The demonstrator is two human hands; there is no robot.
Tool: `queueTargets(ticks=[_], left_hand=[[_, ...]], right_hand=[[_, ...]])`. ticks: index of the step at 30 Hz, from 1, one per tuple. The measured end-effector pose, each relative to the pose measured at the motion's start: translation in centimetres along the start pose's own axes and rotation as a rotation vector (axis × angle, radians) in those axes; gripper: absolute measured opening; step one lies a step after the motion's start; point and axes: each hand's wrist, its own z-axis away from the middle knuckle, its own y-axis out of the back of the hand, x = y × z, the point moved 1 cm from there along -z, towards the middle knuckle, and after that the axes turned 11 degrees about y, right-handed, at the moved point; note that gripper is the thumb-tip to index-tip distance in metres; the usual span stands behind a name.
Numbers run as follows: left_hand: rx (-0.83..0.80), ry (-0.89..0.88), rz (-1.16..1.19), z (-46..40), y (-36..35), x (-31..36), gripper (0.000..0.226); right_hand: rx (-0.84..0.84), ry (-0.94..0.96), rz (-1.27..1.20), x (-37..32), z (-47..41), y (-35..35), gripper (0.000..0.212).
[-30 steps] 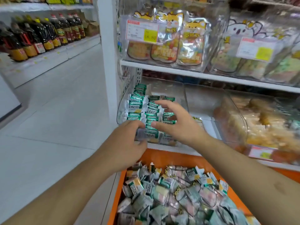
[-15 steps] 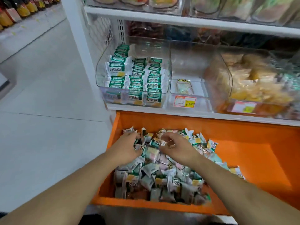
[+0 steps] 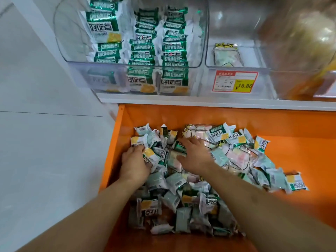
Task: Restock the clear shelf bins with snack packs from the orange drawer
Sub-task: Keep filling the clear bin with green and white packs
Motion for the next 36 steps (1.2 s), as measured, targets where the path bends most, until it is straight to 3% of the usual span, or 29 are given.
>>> queueTargets(ticks=[5,14,18,22,26,28,31,36], left_hand=[[0.009,-0.042,0.074,0.5,0.2,0.5,0.059],[-0.119,-0.084,0.359,3.9,3.8,3.8,0.031],[-0.159,-0.055,0.563,7.0,7.2,5.5,0.042],[-0.243,-0.039,0.794,10.5,11.0,6.4,0.013],[-0.492,-0.045,1.026,14.2,14.8,6.9,0.035],[-0.555,-0.104,1.033,15.7,16.4,7.2,0.04],[-0.578,-0.209,0.917,17.6,18.6,7.1,0.03],[-0.437,-0.292,0.737,18.9,21.0,6.2,0.031]], right_hand=[[0.154,-0.005,-0.076,0.9,0.1,-0.9,0.06],[0.309,0.056,-0.521,-1.5,3.8,4.5,0.038],[0.293,0.104,-0.736,-3.7,6.6,8.7,0.042],[0.331,0.182,-0.975,-6.8,9.9,12.2,0.027],[0.417,0.213,-0.92,-9.2,14.0,15.8,0.026],[0.413,0.262,-0.881,-9.8,16.1,17.7,0.032],[0.417,0.266,-0.8,-10.5,18.6,20.3,0.047],[0.419,0.267,-0.787,-10.6,20.2,21.3,0.059]])
